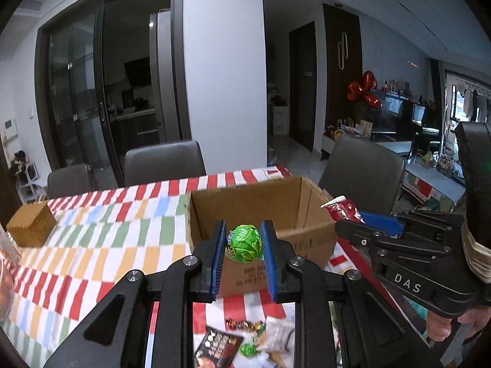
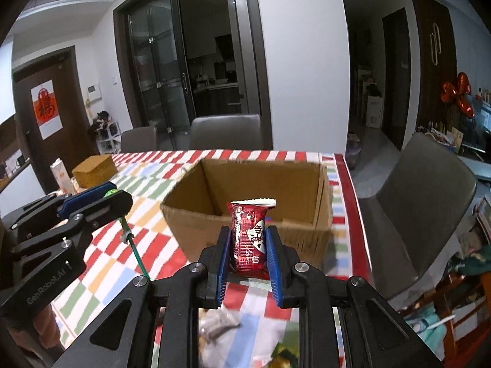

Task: Organize snacks
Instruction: 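Carry the candy bar and lollipop into the box and open both tools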

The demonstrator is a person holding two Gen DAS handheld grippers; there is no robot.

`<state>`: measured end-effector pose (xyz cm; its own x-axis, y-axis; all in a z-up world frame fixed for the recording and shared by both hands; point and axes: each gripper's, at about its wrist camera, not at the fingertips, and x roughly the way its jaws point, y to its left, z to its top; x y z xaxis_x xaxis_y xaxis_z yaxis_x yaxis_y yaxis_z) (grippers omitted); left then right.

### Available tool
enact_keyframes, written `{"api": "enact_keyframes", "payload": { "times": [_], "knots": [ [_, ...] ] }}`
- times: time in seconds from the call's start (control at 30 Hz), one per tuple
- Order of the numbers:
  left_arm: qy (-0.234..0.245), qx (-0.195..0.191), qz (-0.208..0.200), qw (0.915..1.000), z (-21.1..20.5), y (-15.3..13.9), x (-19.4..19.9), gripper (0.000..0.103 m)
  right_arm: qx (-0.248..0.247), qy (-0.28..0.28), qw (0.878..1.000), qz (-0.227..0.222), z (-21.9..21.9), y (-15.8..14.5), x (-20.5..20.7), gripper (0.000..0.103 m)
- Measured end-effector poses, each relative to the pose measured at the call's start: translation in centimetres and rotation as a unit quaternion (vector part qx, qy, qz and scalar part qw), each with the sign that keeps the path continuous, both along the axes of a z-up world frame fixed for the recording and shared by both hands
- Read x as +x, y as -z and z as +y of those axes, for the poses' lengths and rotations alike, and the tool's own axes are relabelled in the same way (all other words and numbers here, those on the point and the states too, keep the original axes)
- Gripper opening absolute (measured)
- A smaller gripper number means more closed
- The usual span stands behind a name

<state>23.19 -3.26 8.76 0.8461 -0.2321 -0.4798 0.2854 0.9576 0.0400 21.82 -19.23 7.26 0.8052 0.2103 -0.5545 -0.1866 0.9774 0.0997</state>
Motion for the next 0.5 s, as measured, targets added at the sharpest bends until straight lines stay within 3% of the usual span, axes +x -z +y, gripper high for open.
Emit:
{"api": "enact_keyframes", "payload": {
  "times": [0.5],
  "knots": [
    [-0.008, 0.007, -0.008, 0.9999, -0.3, -1.8, 7.3, 0.024, -0.022, 0.007, 1.0, 0.001, -1.1, -2.0, 6.1, 0.024]
  ]
}}
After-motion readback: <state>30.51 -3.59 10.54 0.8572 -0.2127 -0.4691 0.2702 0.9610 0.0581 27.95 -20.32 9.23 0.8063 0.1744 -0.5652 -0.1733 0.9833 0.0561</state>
